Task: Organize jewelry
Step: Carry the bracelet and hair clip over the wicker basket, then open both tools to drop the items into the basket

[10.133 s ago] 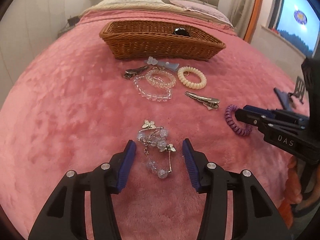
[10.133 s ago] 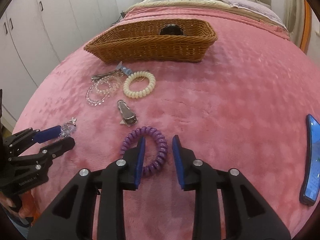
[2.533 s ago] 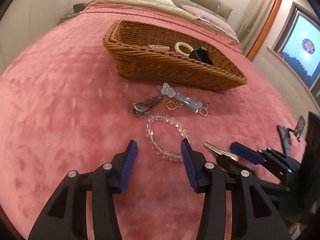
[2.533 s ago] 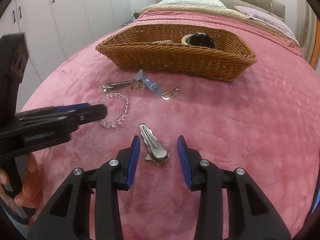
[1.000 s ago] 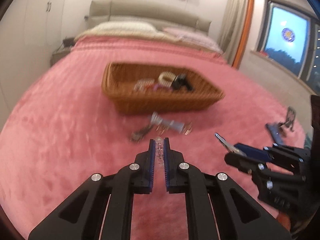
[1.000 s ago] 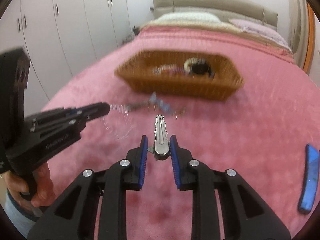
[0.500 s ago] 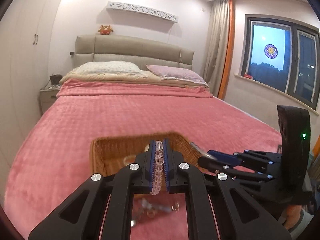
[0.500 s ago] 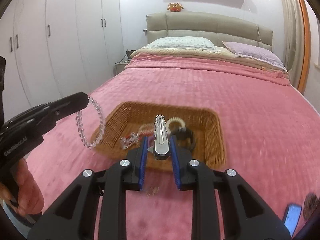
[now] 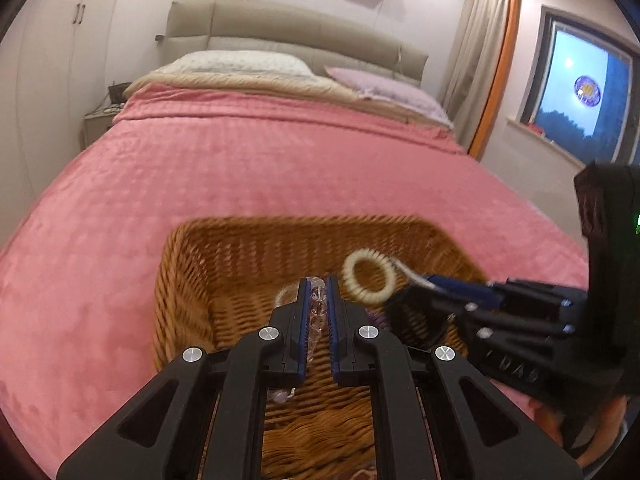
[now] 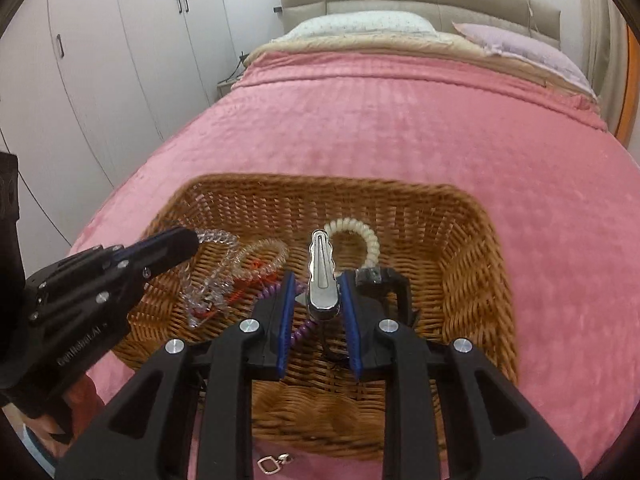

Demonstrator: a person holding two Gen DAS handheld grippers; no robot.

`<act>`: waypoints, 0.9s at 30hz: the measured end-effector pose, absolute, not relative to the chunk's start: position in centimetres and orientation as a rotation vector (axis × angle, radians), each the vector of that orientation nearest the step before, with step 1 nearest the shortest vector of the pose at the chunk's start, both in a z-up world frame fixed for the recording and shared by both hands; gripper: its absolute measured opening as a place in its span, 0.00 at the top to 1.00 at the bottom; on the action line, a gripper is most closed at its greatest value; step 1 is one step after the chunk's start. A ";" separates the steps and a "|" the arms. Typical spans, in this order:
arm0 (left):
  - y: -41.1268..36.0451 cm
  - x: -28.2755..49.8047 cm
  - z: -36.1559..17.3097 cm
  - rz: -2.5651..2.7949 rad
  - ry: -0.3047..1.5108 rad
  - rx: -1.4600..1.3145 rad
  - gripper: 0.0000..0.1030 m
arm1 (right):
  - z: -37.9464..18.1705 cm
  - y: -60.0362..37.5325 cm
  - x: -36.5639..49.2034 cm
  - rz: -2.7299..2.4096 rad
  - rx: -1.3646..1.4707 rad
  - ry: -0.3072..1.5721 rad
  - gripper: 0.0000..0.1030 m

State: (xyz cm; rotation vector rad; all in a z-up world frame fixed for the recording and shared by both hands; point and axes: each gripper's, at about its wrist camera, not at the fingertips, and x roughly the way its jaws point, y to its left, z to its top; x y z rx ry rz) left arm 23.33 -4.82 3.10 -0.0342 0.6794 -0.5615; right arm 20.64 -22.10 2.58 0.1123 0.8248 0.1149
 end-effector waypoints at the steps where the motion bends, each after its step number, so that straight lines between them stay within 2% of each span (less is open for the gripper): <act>1: -4.9 23.4 3.0 -0.562 0.685 -0.033 0.94 | 2.3 -22.2 20.6 0.118 0.110 0.824 0.80; 5: -4.9 23.7 3.1 -0.551 0.705 -0.033 0.92 | 1.9 -22.1 20.8 0.121 0.118 0.838 0.80; 8: -4.6 23.3 3.5 -0.538 0.696 -0.021 0.56 | 2.0 -22.5 20.3 0.134 0.133 0.835 0.79; 10: -4.0 22.2 4.3 -0.533 0.660 -0.010 0.56 | 2.4 -22.8 19.7 0.145 0.147 0.821 0.78; 12: -3.0 21.0 5.2 -0.546 0.641 -0.030 0.53 | 2.9 -23.2 18.8 0.145 0.159 0.806 0.72; 16: -0.8 17.5 6.7 -0.547 0.574 -0.047 0.50 | 4.4 -23.5 15.5 0.178 0.184 0.749 0.51; 18: 0.2 15.5 7.1 -0.552 0.552 -0.054 0.46 | 4.9 -23.5 13.6 0.198 0.186 0.721 0.51; 27: 2.6 10.2 3.9 -0.575 0.622 -0.043 0.45 | 3.3 -20.1 7.5 0.276 0.096 0.739 0.52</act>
